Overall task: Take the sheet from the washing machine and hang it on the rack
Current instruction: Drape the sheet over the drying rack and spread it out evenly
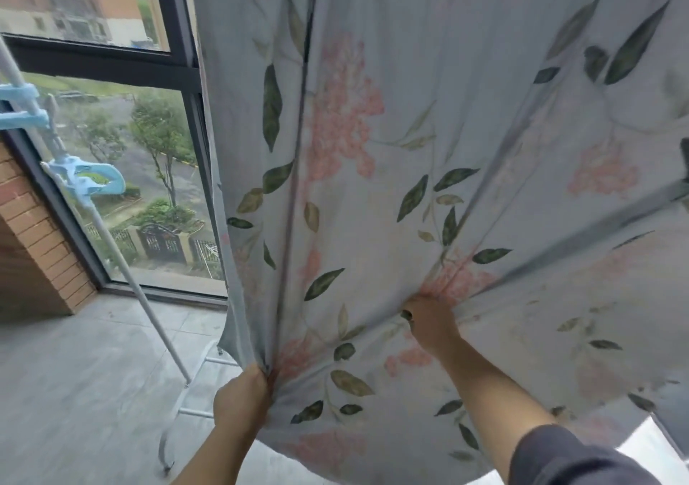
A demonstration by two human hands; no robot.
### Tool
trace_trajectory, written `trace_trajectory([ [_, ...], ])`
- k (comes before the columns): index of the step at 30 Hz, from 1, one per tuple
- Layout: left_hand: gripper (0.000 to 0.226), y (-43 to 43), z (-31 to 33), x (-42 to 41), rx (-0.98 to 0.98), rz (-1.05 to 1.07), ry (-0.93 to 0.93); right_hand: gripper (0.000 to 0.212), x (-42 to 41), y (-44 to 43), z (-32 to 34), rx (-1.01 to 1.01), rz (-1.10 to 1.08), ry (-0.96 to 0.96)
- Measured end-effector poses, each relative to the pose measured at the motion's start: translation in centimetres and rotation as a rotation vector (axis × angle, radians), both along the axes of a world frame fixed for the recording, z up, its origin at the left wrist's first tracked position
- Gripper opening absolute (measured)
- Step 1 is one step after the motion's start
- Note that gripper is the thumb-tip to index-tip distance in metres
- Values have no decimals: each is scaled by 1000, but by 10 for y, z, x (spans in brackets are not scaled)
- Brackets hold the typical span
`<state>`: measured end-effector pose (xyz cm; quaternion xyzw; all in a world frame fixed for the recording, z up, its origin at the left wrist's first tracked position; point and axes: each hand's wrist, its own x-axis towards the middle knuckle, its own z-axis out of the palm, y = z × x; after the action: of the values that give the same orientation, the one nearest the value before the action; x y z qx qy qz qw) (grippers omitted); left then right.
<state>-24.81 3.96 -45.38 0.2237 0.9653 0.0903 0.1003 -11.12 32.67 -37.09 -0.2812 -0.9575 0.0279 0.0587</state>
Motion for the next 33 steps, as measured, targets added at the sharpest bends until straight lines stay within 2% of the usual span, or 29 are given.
trace_trajectory([
  [3, 24, -8, -18, -7, -86, 4, -37, 22, -12, -5, -29, -63, -11, -45],
  [8, 14, -13, -37, -23, -38, 14, -94, 19, -25, -9, -52, -87, -51, -35],
  [11, 17, -15, -29, -32, 155, 91, -250, 17, -12, -7, -55, -106, -68, 32],
  [13, 20, -12, -3, -38, 359, 123, -404, 17, 0, -6, -51, -169, -85, 29],
  [16, 48, 3, 58, -46, 729, 152, -589, 23, 14, -14, -43, -245, -112, -7],
  [18, 58, 21, 105, -55, 912, 192, -628, 20, 20, -19, -35, -254, -110, -33],
  [23, 60, 85, 214, -75, 1154, 94, -551, 21, 24, -29, -15, -236, -44, -75],
  [27, 72, 121, 269, -80, 1135, 80, -500, 19, 21, -22, 2, -285, 4, -83],
  [31, 83, 132, 287, -103, 1069, 213, -265, 13, 14, -14, 20, -316, 145, -258],
  [33, 87, 133, 296, -110, 1078, 249, -217, 13, 12, -8, 24, -302, 198, -337],
])
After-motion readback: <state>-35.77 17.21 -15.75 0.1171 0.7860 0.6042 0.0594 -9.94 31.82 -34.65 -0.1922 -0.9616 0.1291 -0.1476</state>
